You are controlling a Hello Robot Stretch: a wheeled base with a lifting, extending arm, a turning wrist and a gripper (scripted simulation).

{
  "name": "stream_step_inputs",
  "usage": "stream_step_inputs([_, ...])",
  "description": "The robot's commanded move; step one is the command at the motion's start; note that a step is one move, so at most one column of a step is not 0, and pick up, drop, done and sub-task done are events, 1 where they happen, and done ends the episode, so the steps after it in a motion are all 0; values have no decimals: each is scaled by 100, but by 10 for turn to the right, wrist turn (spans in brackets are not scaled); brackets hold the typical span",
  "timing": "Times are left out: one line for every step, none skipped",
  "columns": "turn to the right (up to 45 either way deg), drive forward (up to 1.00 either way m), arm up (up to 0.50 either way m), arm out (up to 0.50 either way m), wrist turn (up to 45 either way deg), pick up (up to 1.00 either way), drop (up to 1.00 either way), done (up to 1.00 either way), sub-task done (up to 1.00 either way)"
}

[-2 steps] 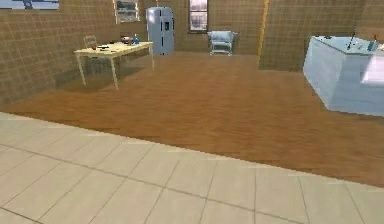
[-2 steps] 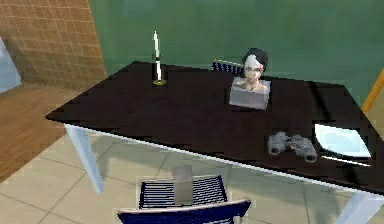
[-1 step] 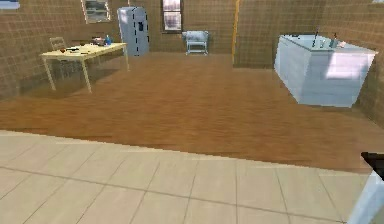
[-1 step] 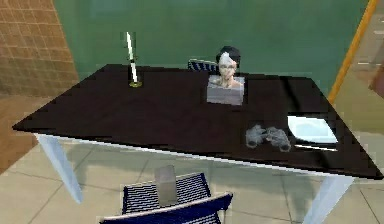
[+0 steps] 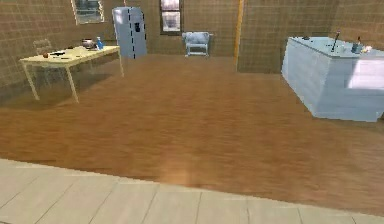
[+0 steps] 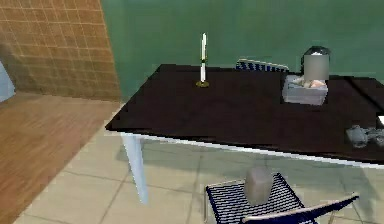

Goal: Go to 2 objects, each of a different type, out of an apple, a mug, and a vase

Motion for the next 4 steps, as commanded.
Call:
stream_step_inputs([330,0,0,0,0,0,0,0,0])
stream_step_inputs([0,100,0,0,0,0,0,0,0])
stream_step_inputs([0,100,0,0,0,0,0,0,0])
stream_step_inputs([30,0,0,0,0,0,0,0,0])
